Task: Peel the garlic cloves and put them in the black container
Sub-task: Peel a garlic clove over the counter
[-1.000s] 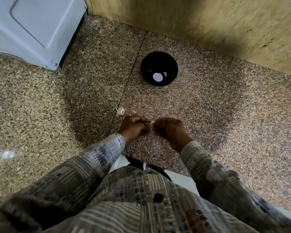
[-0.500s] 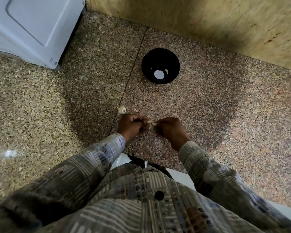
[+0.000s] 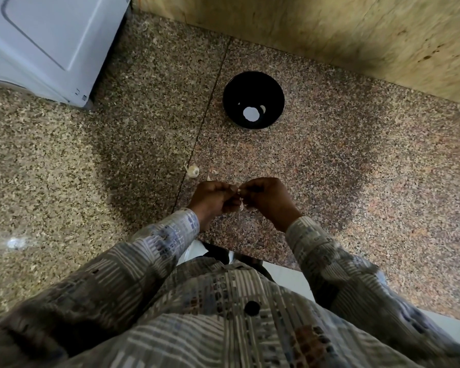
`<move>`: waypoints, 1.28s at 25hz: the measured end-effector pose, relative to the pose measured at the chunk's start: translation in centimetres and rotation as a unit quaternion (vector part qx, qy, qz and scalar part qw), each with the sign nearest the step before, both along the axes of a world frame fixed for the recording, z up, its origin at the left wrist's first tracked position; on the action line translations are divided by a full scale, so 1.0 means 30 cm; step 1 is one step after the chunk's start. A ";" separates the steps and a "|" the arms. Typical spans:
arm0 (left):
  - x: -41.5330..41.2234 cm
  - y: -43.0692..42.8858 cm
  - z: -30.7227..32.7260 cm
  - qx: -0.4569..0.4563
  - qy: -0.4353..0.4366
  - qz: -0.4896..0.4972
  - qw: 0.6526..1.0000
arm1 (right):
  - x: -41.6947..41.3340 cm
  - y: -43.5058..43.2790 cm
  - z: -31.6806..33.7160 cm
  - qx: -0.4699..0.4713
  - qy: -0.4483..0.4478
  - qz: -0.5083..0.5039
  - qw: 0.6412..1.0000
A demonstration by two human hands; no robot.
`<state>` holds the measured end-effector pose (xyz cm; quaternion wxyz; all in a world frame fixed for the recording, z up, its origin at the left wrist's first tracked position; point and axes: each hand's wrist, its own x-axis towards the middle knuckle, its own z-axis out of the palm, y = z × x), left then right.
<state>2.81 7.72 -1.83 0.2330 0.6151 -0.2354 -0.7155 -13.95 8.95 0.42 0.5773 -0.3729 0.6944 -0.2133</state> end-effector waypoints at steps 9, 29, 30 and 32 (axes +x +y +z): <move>0.019 0.017 -0.022 -0.079 -0.029 -0.033 0.996 | 0.029 -0.085 -0.014 0.081 -0.031 -0.078 0.993; 0.074 0.183 -0.024 0.195 0.154 0.066 0.966 | -0.003 0.232 -0.230 -0.263 0.321 0.301 0.859; 0.079 0.209 -0.025 0.212 0.169 0.061 0.961 | -0.019 0.250 -0.240 -0.279 0.311 0.316 0.852; 0.086 0.273 -0.035 0.237 0.208 0.049 0.948 | -0.068 0.232 -0.242 -0.316 0.269 0.326 0.849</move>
